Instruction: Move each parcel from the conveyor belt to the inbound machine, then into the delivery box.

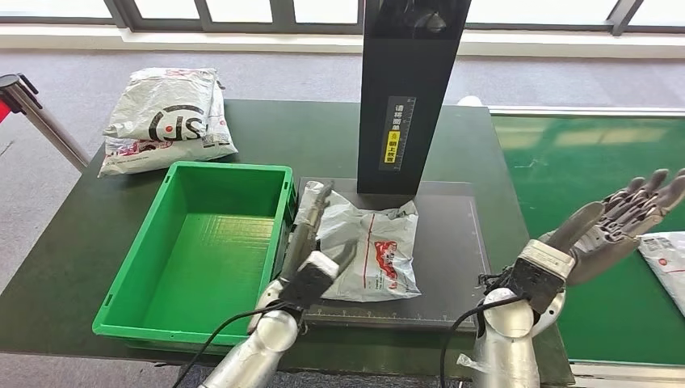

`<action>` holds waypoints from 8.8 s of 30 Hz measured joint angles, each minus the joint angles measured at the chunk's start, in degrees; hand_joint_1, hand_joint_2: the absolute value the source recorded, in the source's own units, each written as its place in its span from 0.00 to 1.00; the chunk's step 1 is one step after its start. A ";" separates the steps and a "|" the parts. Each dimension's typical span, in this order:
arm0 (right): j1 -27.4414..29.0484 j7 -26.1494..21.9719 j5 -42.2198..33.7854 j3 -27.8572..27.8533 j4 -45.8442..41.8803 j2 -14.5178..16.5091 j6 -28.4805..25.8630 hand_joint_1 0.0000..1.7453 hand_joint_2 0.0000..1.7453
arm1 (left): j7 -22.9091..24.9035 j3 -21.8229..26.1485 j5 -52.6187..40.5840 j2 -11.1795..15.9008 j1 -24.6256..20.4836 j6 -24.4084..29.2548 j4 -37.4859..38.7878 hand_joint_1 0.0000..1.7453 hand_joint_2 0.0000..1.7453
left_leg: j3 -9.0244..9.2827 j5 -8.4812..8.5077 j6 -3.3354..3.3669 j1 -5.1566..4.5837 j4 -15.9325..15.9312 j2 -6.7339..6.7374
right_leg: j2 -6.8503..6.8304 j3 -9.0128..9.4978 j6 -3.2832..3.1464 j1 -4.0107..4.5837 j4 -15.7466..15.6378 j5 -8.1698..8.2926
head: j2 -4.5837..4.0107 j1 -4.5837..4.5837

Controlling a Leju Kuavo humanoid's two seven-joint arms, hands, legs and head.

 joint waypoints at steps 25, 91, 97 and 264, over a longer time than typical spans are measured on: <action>0.62 0.01 -0.12 -2.16 -2.55 -0.01 0.28 0.00 1.00 | 32.11 -36.66 -7.57 -2.93 -15.54 1.74 32.65 1.00 1.00 | -0.08 0.15 0.01 0.01 -0.03 0.30 | 0.17 -0.08 -0.07 0.01 0.05 0.17 | 0.00 -0.01; 1.27 0.07 0.48 -4.80 -4.24 -0.04 0.24 0.00 1.00 | 4.09 3.57 -48.60 2.61 0.24 18.67 -38.05 1.00 1.00 | -0.18 0.09 -0.04 0.02 -0.05 0.44 | 0.38 -0.24 -0.09 0.03 0.09 0.13 | 0.00 0.02; 1.25 0.12 1.44 -4.84 -4.11 -0.04 0.25 0.00 1.00 | -4.03 22.09 -42.14 0.18 3.40 18.67 -39.46 1.00 1.00 | -0.14 0.12 -0.11 0.12 -0.05 0.42 | 0.33 -0.24 -0.17 0.16 0.10 0.10 | 0.00 0.00; -12.14 62.49 62.70 -18.05 64.92 -29.56 0.32 1.00 1.00 | -8.01 9.61 20.00 0.57 6.12 -30.83 -24.24 0.00 1.00 | -0.38 0.19 0.28 0.01 0.03 -0.23 | -0.23 0.01 0.16 0.02 -0.10 0.18 | 0.00 -0.05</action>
